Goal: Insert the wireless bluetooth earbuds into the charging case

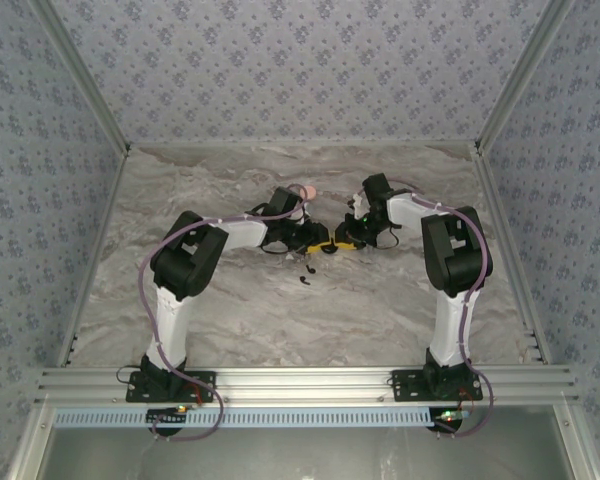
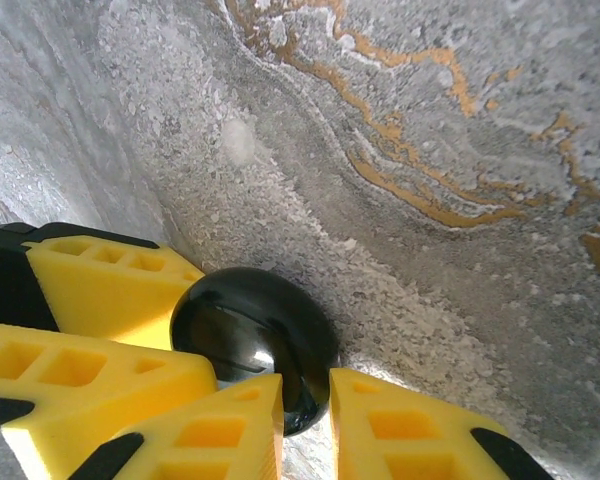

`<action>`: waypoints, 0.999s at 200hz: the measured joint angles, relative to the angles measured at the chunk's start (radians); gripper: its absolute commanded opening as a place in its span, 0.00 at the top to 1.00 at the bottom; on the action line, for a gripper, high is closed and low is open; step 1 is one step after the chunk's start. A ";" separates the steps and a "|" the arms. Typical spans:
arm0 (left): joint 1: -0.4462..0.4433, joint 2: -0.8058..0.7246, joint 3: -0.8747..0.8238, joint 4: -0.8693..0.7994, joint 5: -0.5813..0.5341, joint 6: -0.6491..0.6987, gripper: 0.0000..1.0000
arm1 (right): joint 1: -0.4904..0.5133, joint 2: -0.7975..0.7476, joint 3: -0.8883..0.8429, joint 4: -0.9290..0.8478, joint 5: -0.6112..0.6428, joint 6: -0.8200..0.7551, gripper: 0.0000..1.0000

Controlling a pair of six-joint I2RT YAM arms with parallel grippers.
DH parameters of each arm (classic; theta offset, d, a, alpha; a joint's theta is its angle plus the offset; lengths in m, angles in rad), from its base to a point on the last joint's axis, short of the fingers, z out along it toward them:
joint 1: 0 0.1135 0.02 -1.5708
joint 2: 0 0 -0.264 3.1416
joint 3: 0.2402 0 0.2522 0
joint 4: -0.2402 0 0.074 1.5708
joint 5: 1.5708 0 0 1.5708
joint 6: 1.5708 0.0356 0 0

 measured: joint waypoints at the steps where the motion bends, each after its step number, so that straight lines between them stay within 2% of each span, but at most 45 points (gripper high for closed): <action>1: 0.000 0.000 0.000 0.001 0.000 0.000 0.66 | 0.000 0.000 0.000 0.000 0.000 0.000 0.80; 59: 0.002 0.004 -0.006 0.014 0.002 -0.001 0.71 | -0.002 0.000 -0.002 0.002 -0.003 0.000 0.78; 129: 0.002 0.006 -0.011 0.040 0.012 -0.016 0.66 | -0.006 0.000 -0.004 0.005 -0.010 0.001 0.78; 200: 0.002 0.006 -0.012 0.043 0.015 -0.019 0.68 | -0.010 0.000 -0.008 0.012 -0.022 0.008 0.79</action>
